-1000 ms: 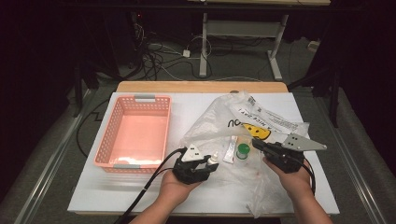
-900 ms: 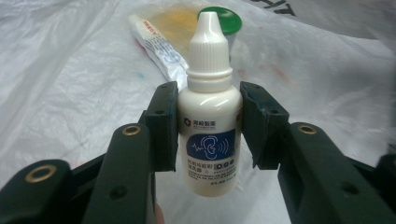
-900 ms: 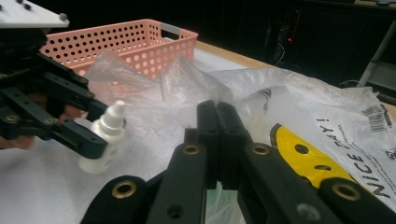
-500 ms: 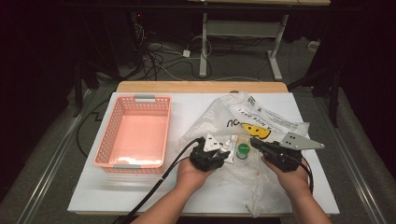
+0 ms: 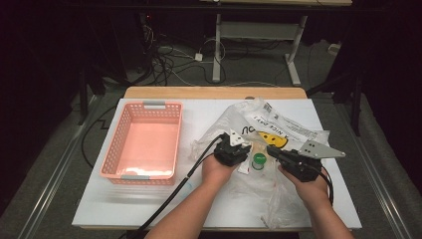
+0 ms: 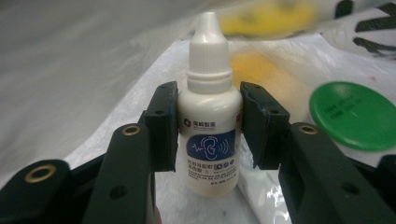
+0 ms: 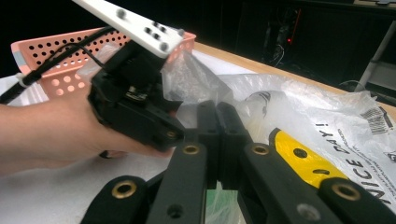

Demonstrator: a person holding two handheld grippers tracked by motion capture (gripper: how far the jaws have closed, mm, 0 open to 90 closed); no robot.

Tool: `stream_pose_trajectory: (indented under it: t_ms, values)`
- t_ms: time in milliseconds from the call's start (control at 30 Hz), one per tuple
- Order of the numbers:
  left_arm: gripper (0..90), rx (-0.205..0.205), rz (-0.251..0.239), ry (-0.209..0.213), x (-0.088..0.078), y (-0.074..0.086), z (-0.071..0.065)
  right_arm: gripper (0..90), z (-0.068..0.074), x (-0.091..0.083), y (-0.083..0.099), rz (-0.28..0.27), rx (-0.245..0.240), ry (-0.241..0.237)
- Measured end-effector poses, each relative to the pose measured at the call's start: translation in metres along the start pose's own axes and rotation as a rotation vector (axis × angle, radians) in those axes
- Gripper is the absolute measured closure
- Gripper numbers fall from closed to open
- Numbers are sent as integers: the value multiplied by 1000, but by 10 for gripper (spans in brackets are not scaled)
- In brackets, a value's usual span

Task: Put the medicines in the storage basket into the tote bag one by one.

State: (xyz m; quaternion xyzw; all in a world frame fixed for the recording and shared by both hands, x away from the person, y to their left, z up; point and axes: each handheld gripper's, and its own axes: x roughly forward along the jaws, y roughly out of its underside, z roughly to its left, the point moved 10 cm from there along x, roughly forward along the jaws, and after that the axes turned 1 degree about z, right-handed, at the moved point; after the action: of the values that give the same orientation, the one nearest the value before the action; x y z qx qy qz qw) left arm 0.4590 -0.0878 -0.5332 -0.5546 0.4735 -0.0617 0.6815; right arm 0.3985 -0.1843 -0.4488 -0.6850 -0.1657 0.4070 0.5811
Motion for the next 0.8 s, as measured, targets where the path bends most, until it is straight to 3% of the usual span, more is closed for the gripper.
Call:
stream_pose_trajectory:
  t_ms: [100, 167, 233, 367, 467, 600, 800]
  values:
    - [571, -19, 0, -2, 3, 1, 1, 900, -1, -1, 0, -1, 1, 0]
    - [513, -35, 20, -18, 3, 3, 3, 900, -1, -1, 0, -3, 2, 0]
    - [445, -51, 36, -4, 0, 4, 4, 900, -2, -1, 0, -3, 2, -1]
    - [392, -15, 63, -6, -11, 7, 3, 900, 0, -1, 1, 1, 2, -2]
    - [349, -19, 82, -1, -21, 12, 0, 900, 0, -1, 0, 1, -2, -2]
    - [315, -25, 82, 30, -39, 25, -5, 900, 0, -2, 1, 1, 0, -2]
    - [200, -16, 159, 105, -61, 55, -22, 900, 1, -2, 3, 10, 2, -2]
